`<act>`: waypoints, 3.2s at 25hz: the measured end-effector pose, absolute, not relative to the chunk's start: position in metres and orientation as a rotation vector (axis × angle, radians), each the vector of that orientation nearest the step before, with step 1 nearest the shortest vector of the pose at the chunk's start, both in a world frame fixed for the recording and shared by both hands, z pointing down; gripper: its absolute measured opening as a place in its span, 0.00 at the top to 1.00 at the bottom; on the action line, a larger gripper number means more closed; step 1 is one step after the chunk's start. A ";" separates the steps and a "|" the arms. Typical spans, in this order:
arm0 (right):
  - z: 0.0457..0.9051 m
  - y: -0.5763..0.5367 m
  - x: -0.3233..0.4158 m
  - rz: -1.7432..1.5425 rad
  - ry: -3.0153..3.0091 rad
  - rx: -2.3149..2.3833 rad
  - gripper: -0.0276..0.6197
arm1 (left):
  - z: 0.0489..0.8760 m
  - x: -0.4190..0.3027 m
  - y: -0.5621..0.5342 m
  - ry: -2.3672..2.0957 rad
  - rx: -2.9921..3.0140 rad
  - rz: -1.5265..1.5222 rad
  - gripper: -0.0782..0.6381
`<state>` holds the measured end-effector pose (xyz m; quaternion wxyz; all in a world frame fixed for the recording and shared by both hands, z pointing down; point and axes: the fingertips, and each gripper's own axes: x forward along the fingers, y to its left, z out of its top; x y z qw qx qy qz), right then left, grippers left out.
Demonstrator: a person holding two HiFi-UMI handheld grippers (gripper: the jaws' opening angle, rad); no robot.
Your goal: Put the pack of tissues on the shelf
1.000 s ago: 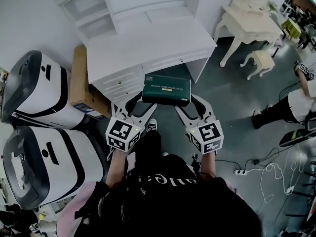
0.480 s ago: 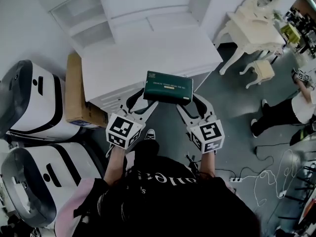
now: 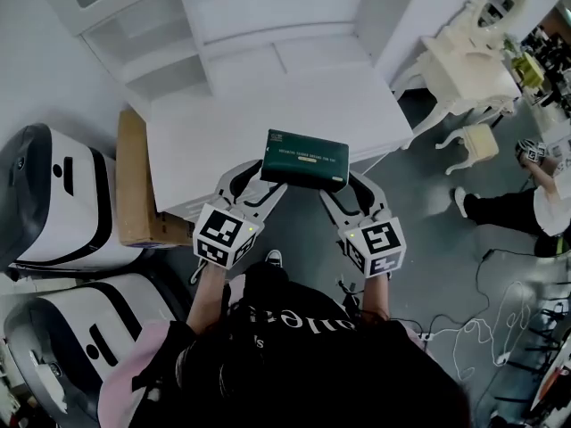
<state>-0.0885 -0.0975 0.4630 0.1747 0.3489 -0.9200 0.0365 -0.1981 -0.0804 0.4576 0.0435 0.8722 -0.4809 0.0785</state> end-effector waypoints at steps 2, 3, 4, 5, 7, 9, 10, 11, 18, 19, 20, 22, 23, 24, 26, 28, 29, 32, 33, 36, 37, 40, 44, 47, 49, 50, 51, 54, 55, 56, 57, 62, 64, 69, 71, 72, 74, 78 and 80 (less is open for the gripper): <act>0.464 -0.111 -0.096 0.095 -2.603 1.001 0.56 | 0.459 -0.206 -0.095 -1.461 2.677 0.233 0.55; 0.464 -0.116 -0.098 0.093 -2.600 1.010 0.56 | 0.459 -0.208 -0.101 -1.456 2.684 0.230 0.55; 0.463 -0.121 -0.100 0.092 -2.597 1.020 0.56 | 0.458 -0.210 -0.106 -1.450 2.691 0.227 0.55; 0.462 -0.125 -0.100 0.093 -2.592 1.031 0.56 | 0.457 -0.210 -0.111 -1.443 2.698 0.224 0.55; 0.459 -0.133 -0.100 0.095 -2.586 1.051 0.56 | 0.453 -0.210 -0.121 -1.428 2.711 0.223 0.55; 0.456 -0.138 -0.098 0.097 -2.580 1.066 0.56 | 0.450 -0.207 -0.127 -1.413 2.723 0.224 0.55; 0.455 -0.141 -0.096 0.097 -2.578 1.072 0.56 | 0.449 -0.206 -0.130 -1.408 2.728 0.223 0.55; 0.455 -0.145 -0.094 0.096 -2.576 1.077 0.56 | 0.449 -0.204 -0.134 -1.404 2.733 0.222 0.55; 0.449 -0.180 -0.082 0.064 -2.586 1.064 0.56 | 0.441 -0.192 -0.167 -1.427 2.755 0.227 0.55; 0.448 -0.189 -0.081 0.058 -2.590 1.058 0.56 | 0.439 -0.191 -0.175 -1.437 2.756 0.228 0.55; 0.448 -0.199 -0.079 0.053 -2.595 1.050 0.56 | 0.438 -0.189 -0.184 -1.451 2.756 0.230 0.55; 0.446 -0.223 -0.076 0.040 -2.607 1.026 0.56 | 0.434 -0.187 -0.204 -1.487 2.753 0.233 0.55; 0.445 -0.235 -0.075 0.030 -2.615 1.009 0.56 | 0.431 -0.185 -0.214 -1.508 2.750 0.234 0.55; 0.444 -0.248 -0.074 0.020 -2.623 0.992 0.56 | 0.429 -0.184 -0.225 -1.529 2.746 0.233 0.55; 0.439 -0.276 -0.071 0.001 -2.637 0.958 0.56 | 0.424 -0.180 -0.249 -1.571 2.728 0.228 0.55; 0.432 -0.305 -0.067 -0.015 -2.646 0.923 0.56 | 0.417 -0.175 -0.275 -1.608 2.700 0.220 0.55; 0.428 -0.320 -0.064 -0.022 -2.650 0.906 0.56 | 0.414 -0.172 -0.289 -1.625 2.688 0.217 0.55; 0.417 -0.355 -0.058 -0.044 -2.674 0.865 0.56 | 0.403 -0.165 -0.320 -1.680 2.673 0.212 0.55; 0.414 -0.364 -0.057 -0.054 -2.684 0.856 0.56 | 0.399 -0.163 -0.328 -1.700 2.672 0.209 0.55; 0.402 -0.393 -0.051 -0.094 -2.707 0.836 0.56 | 0.388 -0.156 -0.354 -1.743 2.674 0.207 0.55; 0.397 -0.404 -0.048 -0.109 -2.714 0.830 0.56 | 0.384 -0.154 -0.364 -1.755 2.678 0.208 0.55; 0.383 -0.438 -0.043 -0.154 -2.737 0.823 0.56 | 0.367 -0.148 -0.395 -1.797 2.712 0.226 0.56; 0.358 -0.477 -0.031 -0.199 -2.767 0.841 0.56 | 0.337 -0.133 -0.433 -1.827 2.780 0.261 0.56; 0.338 -0.505 -0.020 -0.250 -2.783 0.869 0.56 | 0.315 -0.122 -0.460 -1.845 2.824 0.265 0.56; 0.326 -0.522 -0.012 -0.286 -2.789 0.891 0.56 | 0.304 -0.114 -0.478 -1.853 2.842 0.253 0.56; 0.320 -0.529 -0.009 -0.302 -2.794 0.901 0.56 | 0.300 -0.109 -0.485 -1.853 2.846 0.244 0.56; 0.314 -0.535 -0.005 -0.316 -2.798 0.910 0.56 | 0.297 -0.105 -0.493 -1.855 2.847 0.232 0.56; 0.299 -0.557 0.009 -0.363 -2.803 0.938 0.56 | 0.286 -0.096 -0.516 -1.865 2.858 0.192 0.56; 0.294 -0.564 0.014 -0.377 -2.806 0.947 0.56 | 0.280 -0.092 -0.523 -1.867 2.870 0.182 0.56; 0.288 -0.570 0.018 -0.389 -2.810 0.955 0.56 | 0.273 -0.088 -0.529 -1.867 2.882 0.176 0.56; 0.282 -0.576 0.023 -0.401 -2.813 0.963 0.56 | 0.267 -0.084 -0.536 -1.867 2.890 0.174 0.56; 0.256 -0.602 0.039 -0.461 -2.824 0.990 0.56 | 0.240 -0.067 -0.563 -1.842 2.939 0.135 0.56; 0.246 -0.612 0.044 -0.462 -2.848 0.994 0.56 | 0.229 -0.063 -0.573 -1.830 2.949 0.112 0.56; 0.220 -0.638 0.049 -0.500 -2.887 0.993 0.56 | 0.204 -0.057 -0.598 -1.872 2.961 0.122 0.56; 0.210 -0.648 0.048 -0.522 -2.895 0.986 0.56 | 0.197 -0.058 -0.608 -1.893 2.940 0.106 0.56; 0.205 -0.653 0.048 -0.531 -2.900 0.983 0.56 | 0.194 -0.059 -0.613 -1.898 2.927 0.085 0.56; 0.195 -0.662 0.048 -0.542 -2.911 0.978 0.56 | 0.186 -0.060 -0.623 -1.907 2.903 0.037 0.56; 0.181 -0.683 0.044 -0.532 -2.939 0.990 0.56 | 0.175 -0.063 -0.641 -1.967 2.845 -0.012 0.56; 0.175 -0.694 0.042 -0.498 -2.972 1.026 0.57 | 0.177 -0.063 -0.651 -2.012 2.794 0.004 0.56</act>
